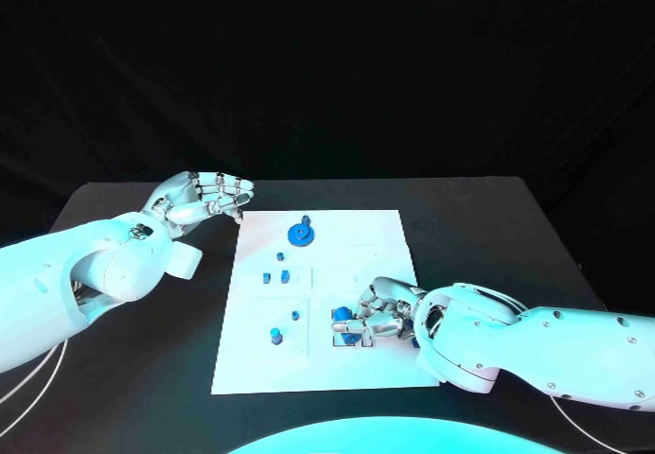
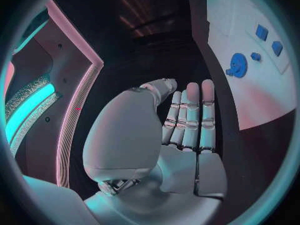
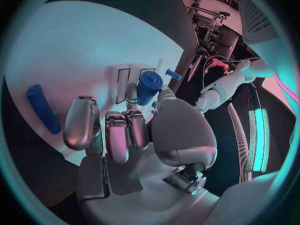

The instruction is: Assemble the parts on the task board

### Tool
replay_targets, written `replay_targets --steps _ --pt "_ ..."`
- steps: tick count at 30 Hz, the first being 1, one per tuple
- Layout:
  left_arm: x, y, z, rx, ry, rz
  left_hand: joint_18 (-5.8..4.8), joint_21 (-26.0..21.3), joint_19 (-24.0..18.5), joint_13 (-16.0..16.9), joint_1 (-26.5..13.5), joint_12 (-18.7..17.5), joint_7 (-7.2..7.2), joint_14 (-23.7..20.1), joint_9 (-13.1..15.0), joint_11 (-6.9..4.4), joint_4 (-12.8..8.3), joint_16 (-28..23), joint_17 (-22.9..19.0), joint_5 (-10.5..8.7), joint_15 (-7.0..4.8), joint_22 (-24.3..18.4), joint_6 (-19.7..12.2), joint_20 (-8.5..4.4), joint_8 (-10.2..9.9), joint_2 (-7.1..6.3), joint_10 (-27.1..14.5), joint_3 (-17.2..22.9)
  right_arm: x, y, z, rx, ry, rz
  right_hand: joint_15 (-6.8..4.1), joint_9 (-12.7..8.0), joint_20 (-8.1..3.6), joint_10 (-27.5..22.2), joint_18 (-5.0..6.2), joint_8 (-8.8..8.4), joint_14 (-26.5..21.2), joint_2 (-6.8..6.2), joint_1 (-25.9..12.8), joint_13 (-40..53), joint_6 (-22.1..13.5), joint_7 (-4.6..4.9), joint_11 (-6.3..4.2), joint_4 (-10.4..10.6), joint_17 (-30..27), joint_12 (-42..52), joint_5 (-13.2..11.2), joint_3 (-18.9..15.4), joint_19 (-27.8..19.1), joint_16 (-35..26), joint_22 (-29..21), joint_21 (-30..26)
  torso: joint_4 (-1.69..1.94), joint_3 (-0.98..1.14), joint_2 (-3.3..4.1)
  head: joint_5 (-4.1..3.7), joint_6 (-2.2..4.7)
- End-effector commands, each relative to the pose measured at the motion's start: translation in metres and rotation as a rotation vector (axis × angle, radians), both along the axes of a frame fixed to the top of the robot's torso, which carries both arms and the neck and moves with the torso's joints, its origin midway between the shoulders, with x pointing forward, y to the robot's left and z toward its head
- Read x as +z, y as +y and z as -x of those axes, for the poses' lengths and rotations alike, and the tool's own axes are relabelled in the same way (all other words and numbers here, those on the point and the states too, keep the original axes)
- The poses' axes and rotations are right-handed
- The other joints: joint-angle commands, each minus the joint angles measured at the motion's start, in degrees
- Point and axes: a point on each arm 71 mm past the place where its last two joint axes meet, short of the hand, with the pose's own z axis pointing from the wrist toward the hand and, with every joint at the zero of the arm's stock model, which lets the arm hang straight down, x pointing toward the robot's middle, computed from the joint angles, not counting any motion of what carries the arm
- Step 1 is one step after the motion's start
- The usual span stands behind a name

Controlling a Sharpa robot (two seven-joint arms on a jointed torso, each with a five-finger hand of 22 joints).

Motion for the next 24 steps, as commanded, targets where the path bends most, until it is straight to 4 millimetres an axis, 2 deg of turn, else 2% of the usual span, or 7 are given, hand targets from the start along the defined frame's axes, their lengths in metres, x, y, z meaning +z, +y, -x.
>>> replay_targets --steps 1,4,6,7,11,18,24 --pt "0.0006 -0.0019 0.0008 -0.016 0.003 0.012 0.88 -0.22 0.42 -0.14 0.11 0.36 0.74 -0.34 -0.17 0.01 -0.39 0.2 0.04 0.09 0.28 -0.12 -0.43 -0.07 0.01 0.23 -0.57 -0.01 0.0008 0.0034 0.0002 0.022 -0.018 0.007 -0.34 0.09 -0.24 0.62 -0.52 0.38 5.84 -0.13 -0.8 6.81 -0.54 0.01 -0.22 -0.01 14.42 -0.38 -1.38 -0.69 1.54 0.07 9.81 -0.62 -0.03 0.02 0.03 0.0 -0.04" --pt "0.0005 -0.0019 0.0008 -0.017 0.003 0.012 0.88 -0.22 0.42 -0.14 0.11 0.36 0.74 -0.34 -0.17 0.01 -0.39 0.2 0.04 0.09 0.28 -0.12 -0.43 -0.07 0.01 0.23 -0.57 -0.01 0.0006 0.0043 0.0 0.025 -0.019 0.007 -0.2 0.08 -0.15 -0.01 -0.36 0.29 5.74 -1.57 -1.98 6.03 -1.26 0.24 -0.03 0.07 13.94 -1.22 -3.36 -1.19 1.31 -0.13 9.57 -1.82 -0.03 0.03 0.03 -0.03 0.05" --pt "0.0005 -0.0018 0.0008 -0.017 0.004 0.011 0.88 -0.22 0.42 -0.14 0.11 0.36 0.74 -0.34 -0.17 0.01 -0.39 0.2 0.04 0.09 0.28 -0.12 -0.43 -0.07 0.01 0.23 -0.57 -0.01 0.0006 0.0049 0.0 0.026 -0.019 0.006 -0.15 0.05 -0.11 -0.18 -0.32 0.22 5.73 -1.93 -2.18 5.83 -1.5 0.33 0.04 0.07 13.92 -1.44 -3.77 -1.16 1.24 -0.14 9.5 -2.15 -0.05 0.03 0.01 -0.03 0.03" --pt "0.0005 -0.0017 0.0008 -0.017 0.004 0.011 0.88 -0.22 0.42 -0.14 0.11 0.36 0.74 -0.34 -0.17 0.01 -0.39 0.2 0.04 0.09 0.28 -0.12 -0.43 -0.07 0.01 0.23 -0.57 -0.01 0.0006 0.005 0.0 0.027 -0.019 0.006 -0.07 0.03 -0.04 -0.38 -0.27 0.18 5.7 -2.67 -2.5 5.6 -1.72 0.42 0.13 0.1 13.79 -1.71 -4.25 -1.14 1.17 -0.2 9.42 -2.52 -0.05 0.04 0.01 -0.04 0.0" --pt "0.0004 -0.0016 0.0008 -0.017 0.004 0.011 0.88 -0.22 0.42 -0.14 0.11 0.36 0.74 -0.34 -0.17 0.01 -0.39 0.2 0.04 0.09 0.28 -0.12 -0.43 -0.07 0.01 0.23 -0.57 -0.01 0.0014 0.0054 0.0007 0.029 -0.023 0.004 -0.03 0.04 0.0 -0.48 -0.25 0.19 5.69 -3.07 -2.74 5.49 -1.8 0.46 0.17 0.11 13.72 -1.85 -4.62 -1.08 1.14 -0.23 9.4 -2.64 -0.07 0.05 0.0 -0.06 0.03" --pt "0.0005 -0.001 0.0009 -0.015 0.004 0.01 0.88 -0.22 0.42 -0.14 0.11 0.36 0.74 -0.34 -0.17 0.01 -0.39 0.2 0.04 0.09 0.28 -0.12 -0.43 -0.07 0.01 0.23 -0.57 -0.01 0.0041 0.0017 0.0041 0.041 -0.032 -0.01 0.02 0.05 0.07 -0.35 -0.27 0.27 5.69 -2.31 -1.85 5.71 -1.95 0.51 0.22 0.02 13.76 -1.74 -3.66 -0.17 1.17 -0.22 9.43 -2.59 -0.03 0.04 0.01 0.06 0.1" --pt "0.0004 0.0 0.0008 -0.012 0.004 0.009 0.88 -0.22 0.42 -0.14 0.11 0.36 0.74 -0.34 -0.17 0.01 -0.39 0.2 0.04 0.09 0.28 -0.12 -0.43 -0.07 0.01 0.23 -0.57 -0.01 0.0067 -0.0038 0.0081 0.065 -0.033 -0.025 -0.01 0.09 0.09 -0.12 -0.31 0.59 5.72 -0.84 1.73 6.08 -1.89 0.42 0.16 -0.19 13.89 -1.55 -1.63 0.64 1.29 -0.17 9.53 -2.36 -0.1 0.07 -0.02 0.22 0.17"
